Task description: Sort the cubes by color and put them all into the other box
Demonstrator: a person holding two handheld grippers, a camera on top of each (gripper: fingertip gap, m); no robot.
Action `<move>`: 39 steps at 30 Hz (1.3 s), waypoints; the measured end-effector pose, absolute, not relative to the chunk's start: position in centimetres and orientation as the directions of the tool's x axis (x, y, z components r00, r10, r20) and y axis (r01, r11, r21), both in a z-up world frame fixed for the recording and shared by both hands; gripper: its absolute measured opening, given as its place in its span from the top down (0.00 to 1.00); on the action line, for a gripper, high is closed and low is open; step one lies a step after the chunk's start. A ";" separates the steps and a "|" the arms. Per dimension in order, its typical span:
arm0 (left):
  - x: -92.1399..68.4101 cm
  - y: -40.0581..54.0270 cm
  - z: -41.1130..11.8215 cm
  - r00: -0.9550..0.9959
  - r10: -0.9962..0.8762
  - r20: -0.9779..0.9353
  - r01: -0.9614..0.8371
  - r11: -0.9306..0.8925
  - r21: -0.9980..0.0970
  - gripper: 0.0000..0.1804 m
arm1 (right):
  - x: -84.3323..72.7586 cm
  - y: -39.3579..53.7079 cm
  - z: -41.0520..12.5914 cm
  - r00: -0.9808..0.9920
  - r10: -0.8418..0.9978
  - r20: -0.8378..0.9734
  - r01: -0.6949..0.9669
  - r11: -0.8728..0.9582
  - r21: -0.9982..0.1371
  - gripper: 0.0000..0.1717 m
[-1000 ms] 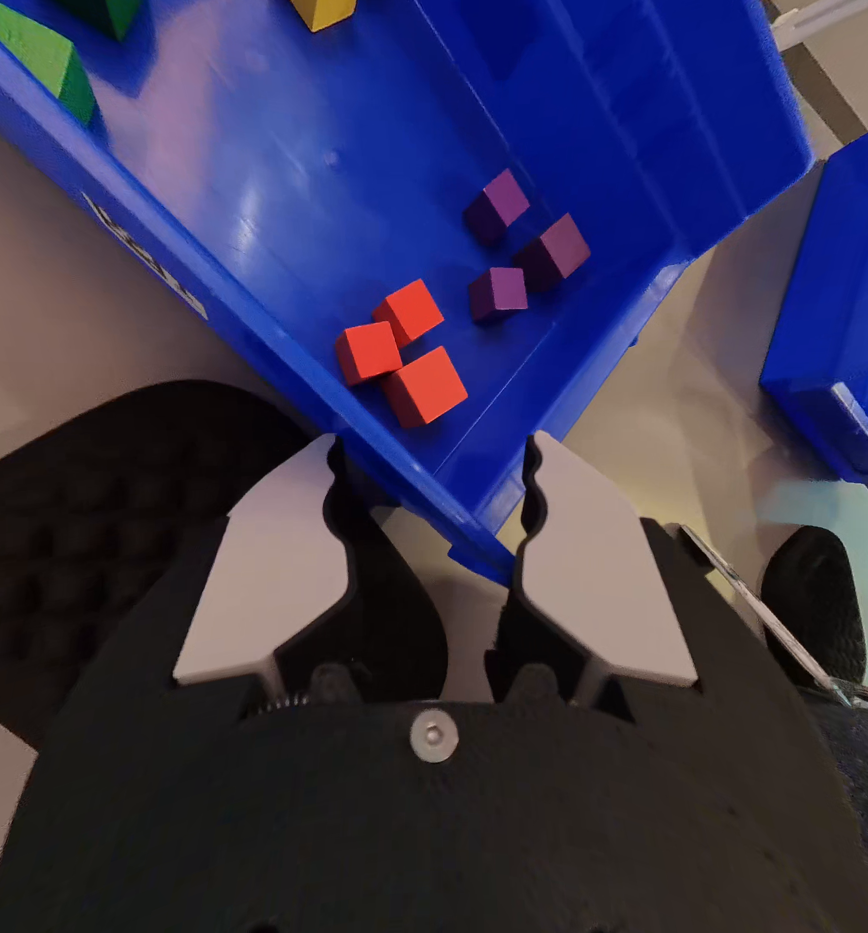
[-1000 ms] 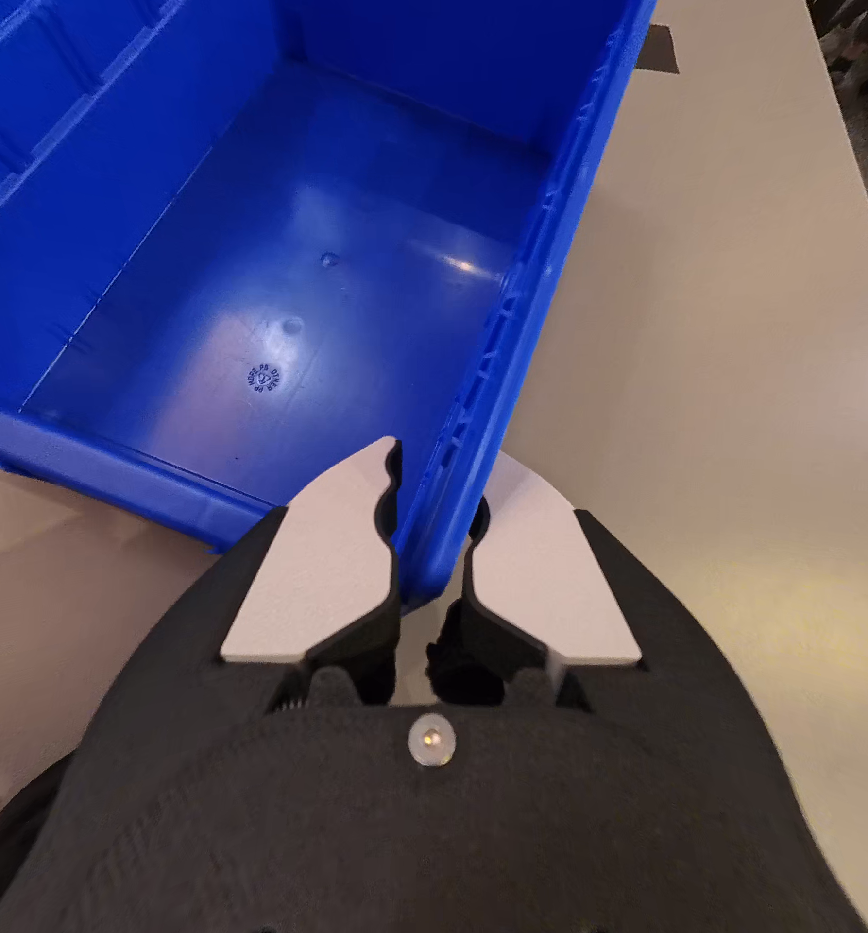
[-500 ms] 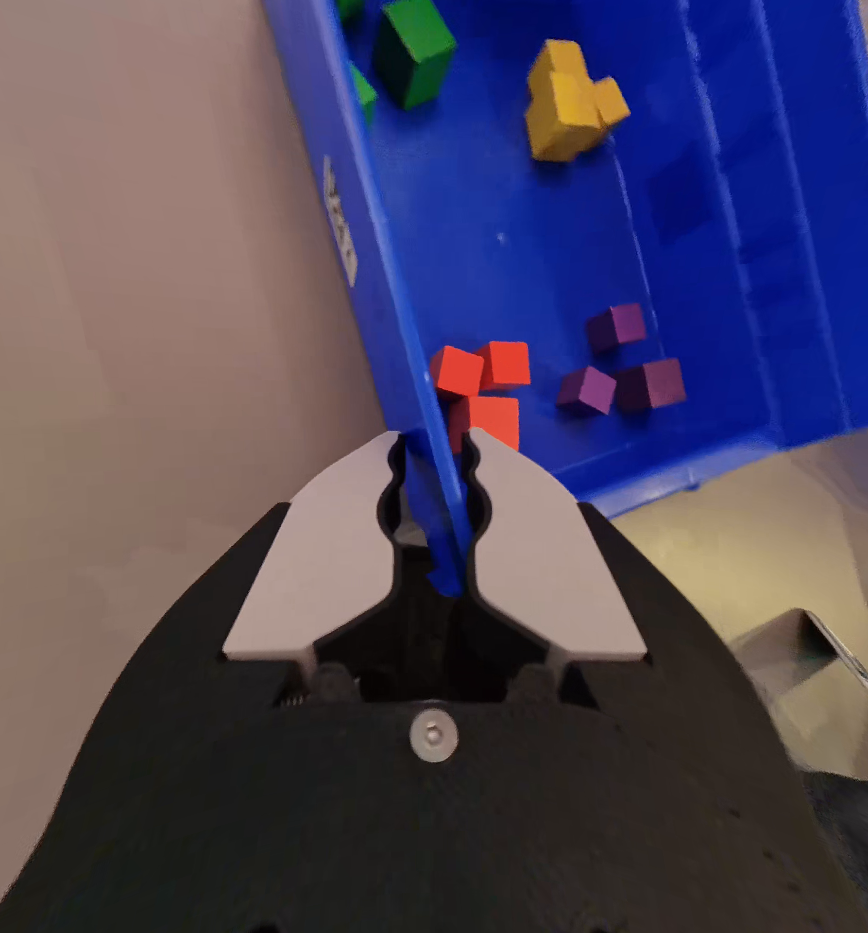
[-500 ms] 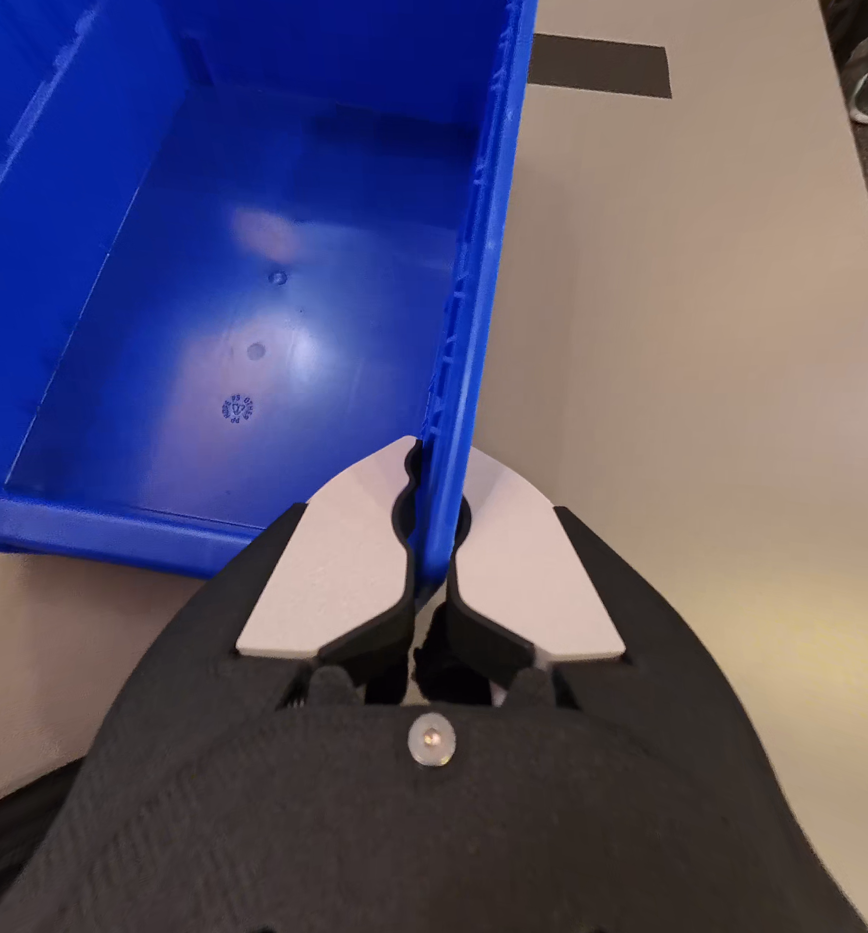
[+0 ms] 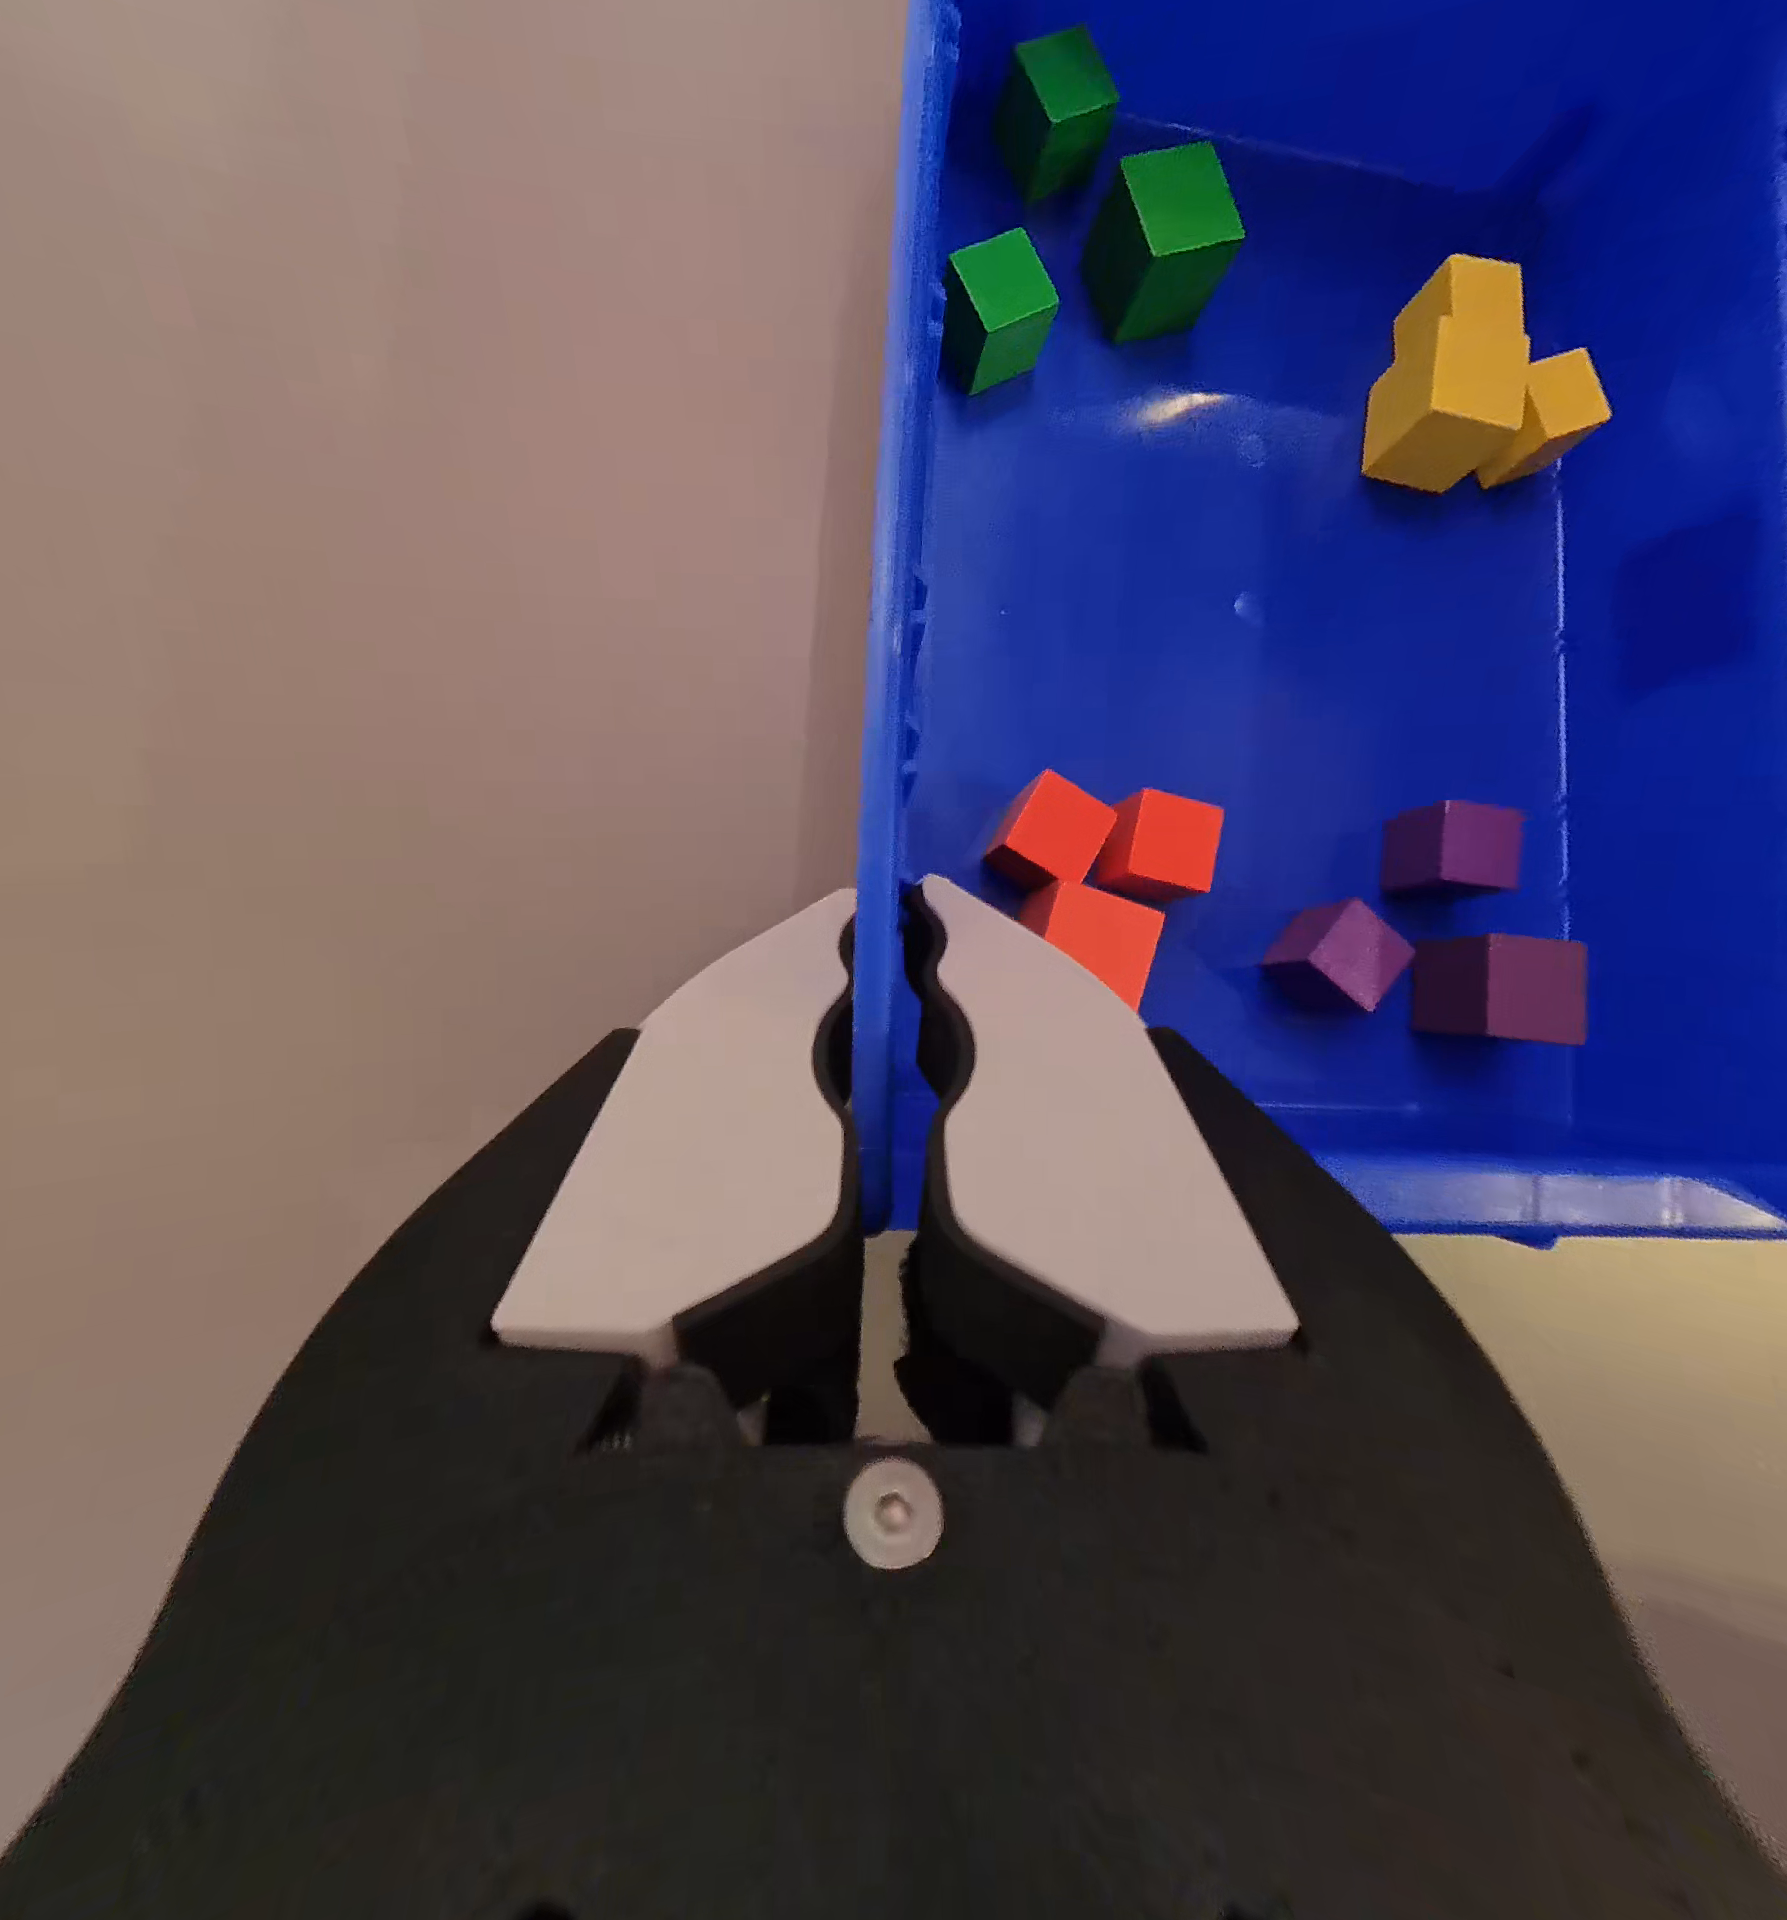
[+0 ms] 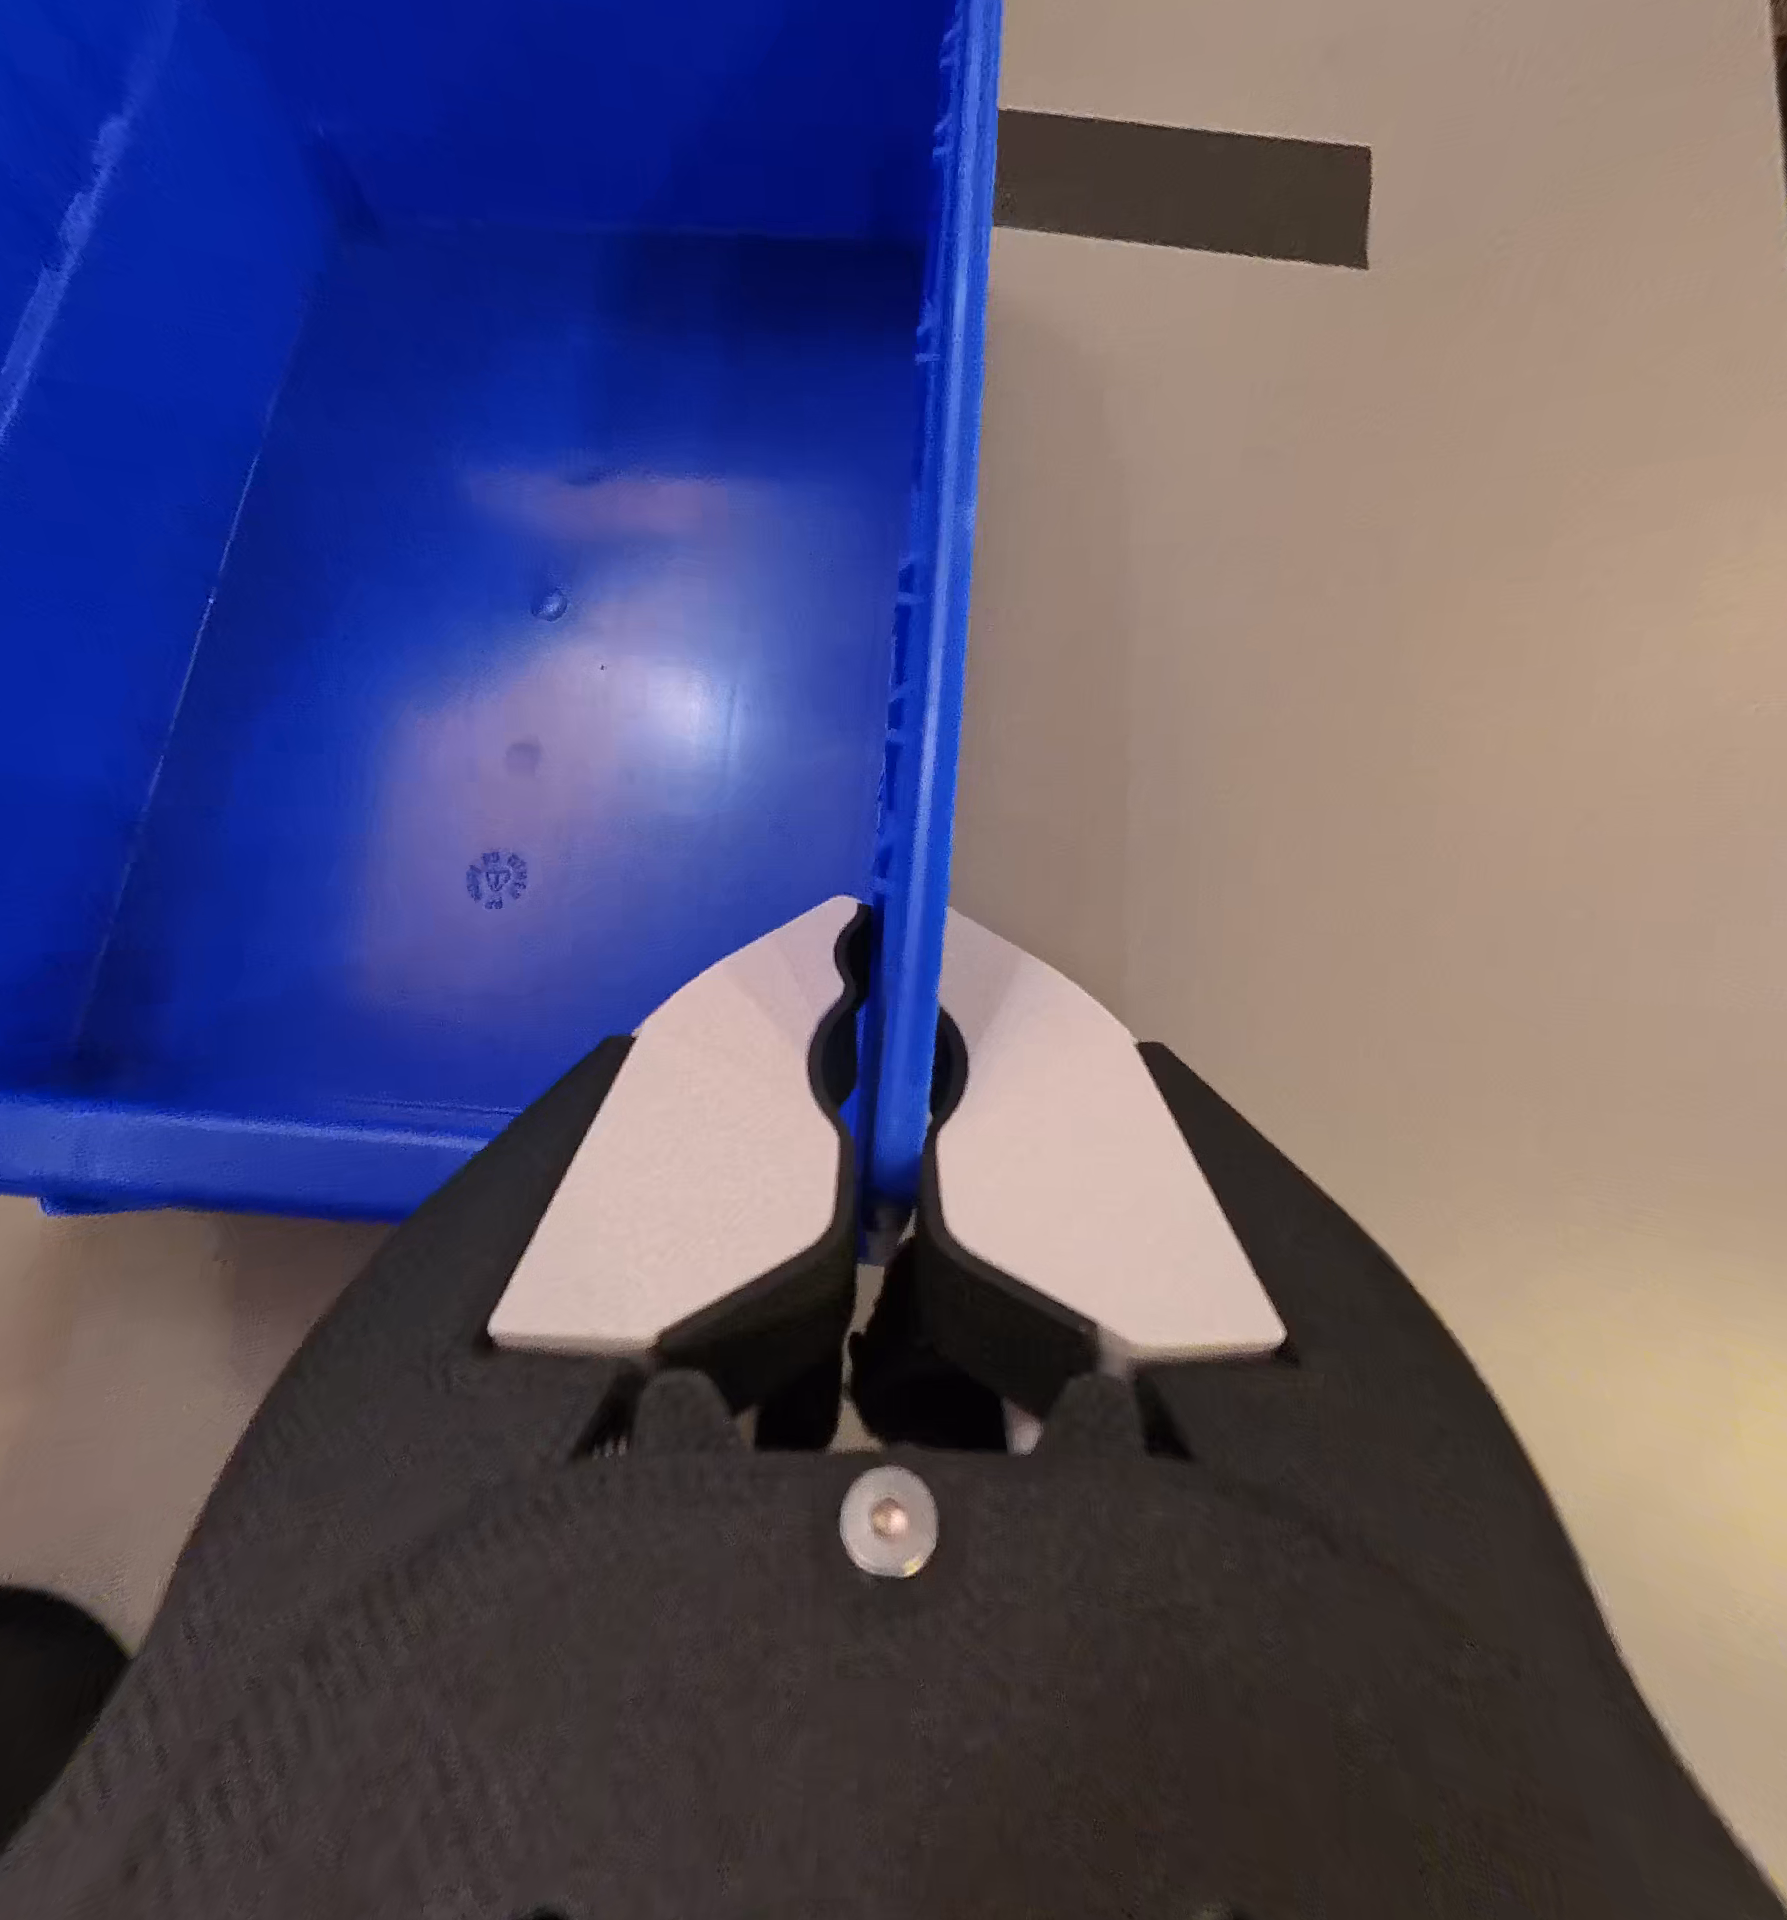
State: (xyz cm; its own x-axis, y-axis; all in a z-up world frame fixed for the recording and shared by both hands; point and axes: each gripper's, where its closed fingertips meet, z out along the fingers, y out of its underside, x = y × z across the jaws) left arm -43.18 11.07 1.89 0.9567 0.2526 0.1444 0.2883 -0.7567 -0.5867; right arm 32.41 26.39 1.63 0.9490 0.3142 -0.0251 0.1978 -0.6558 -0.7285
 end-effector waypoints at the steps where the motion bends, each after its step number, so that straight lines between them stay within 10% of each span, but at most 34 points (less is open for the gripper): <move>1: -43.9 11.4 1.9 0.958 0.245 0.146 0.283 -0.757 -0.589 0.97 | 32.6 26.6 1.6 0.946 0.324 -0.017 0.211 -0.654 -0.726 0.97; 39: -54.4 20.4 1.9 0.983 0.119 0.139 0.181 -0.729 -0.660 0.97 | 42.9 31.9 1.6 0.988 0.145 -0.049 0.064 -0.681 -0.729 0.97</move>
